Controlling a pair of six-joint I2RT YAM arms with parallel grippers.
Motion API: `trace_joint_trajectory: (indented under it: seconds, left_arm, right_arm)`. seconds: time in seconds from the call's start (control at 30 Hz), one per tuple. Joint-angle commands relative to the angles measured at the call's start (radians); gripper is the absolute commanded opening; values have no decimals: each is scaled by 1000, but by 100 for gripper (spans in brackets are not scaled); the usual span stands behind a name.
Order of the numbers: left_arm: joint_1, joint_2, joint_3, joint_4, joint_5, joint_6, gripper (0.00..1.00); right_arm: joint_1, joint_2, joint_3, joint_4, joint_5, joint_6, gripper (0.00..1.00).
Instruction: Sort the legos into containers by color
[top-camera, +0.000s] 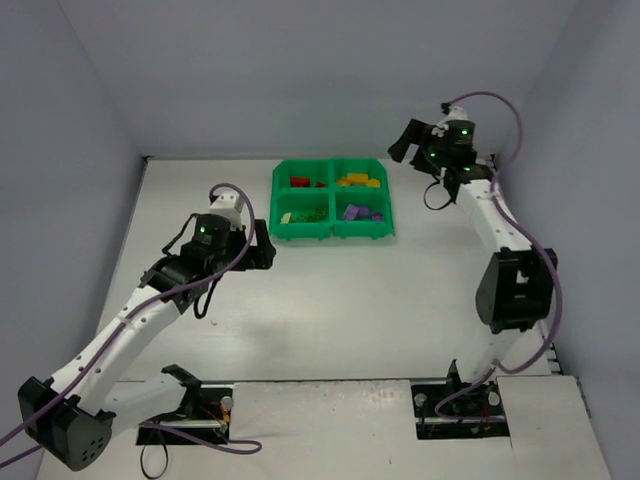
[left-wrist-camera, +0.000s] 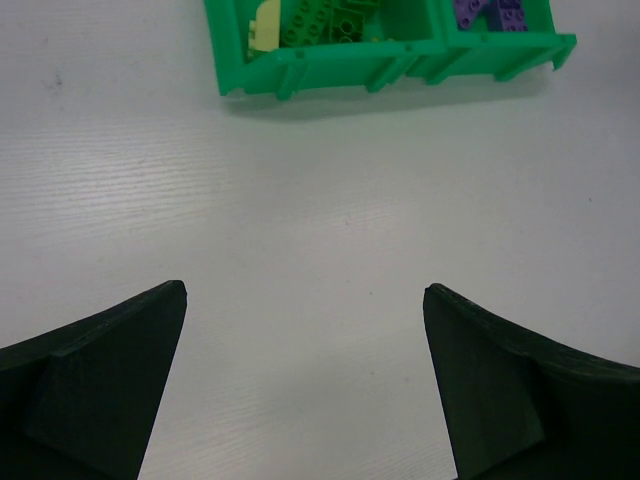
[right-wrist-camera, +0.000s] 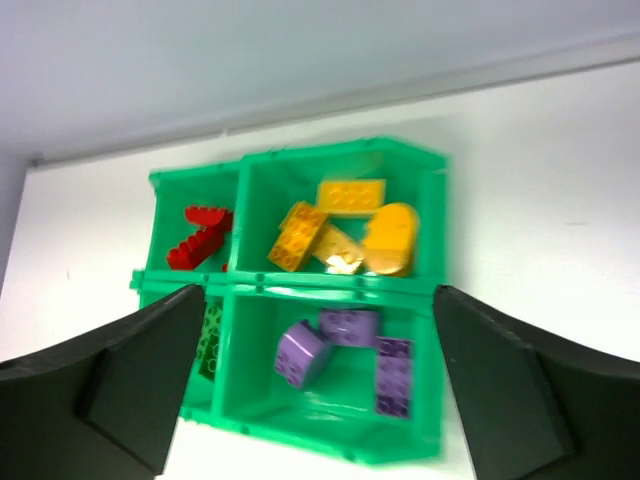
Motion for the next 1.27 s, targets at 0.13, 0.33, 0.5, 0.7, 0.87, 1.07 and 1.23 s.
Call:
trace_joint_trajectory:
  seconds: [0.13, 0.33, 0.5, 0.7, 0.87, 1.07, 1.23]
  left_arm:
    - [170, 33, 194, -45, -38, -55, 97]
    - [316, 47, 333, -128, -36, -17, 97]
    - [316, 66, 538, -197, -142, 115, 97]
    - [314, 94, 686, -237, -233, 204, 97]
    - [313, 91, 741, -257, -257, 221, 97]
    - [313, 63, 723, -266, -246, 214, 97]
    - [313, 59, 712, -268, -233, 206, 97]
  right_arm:
    - [-168, -393, -194, -11, 22, -60, 100]
    - [-147, -625, -361, -17, 220, -144, 100]
    - [-89, -751, -408, -9, 407, -232, 100]
    - [-59, -781, -328, -6, 451, -287, 100]
    - [-16, -780, -254, -5, 478, -348, 100]
    - [3, -772, -243, 4, 476, -357, 100]
    - [10, -765, -251, 11, 468, -357, 100]
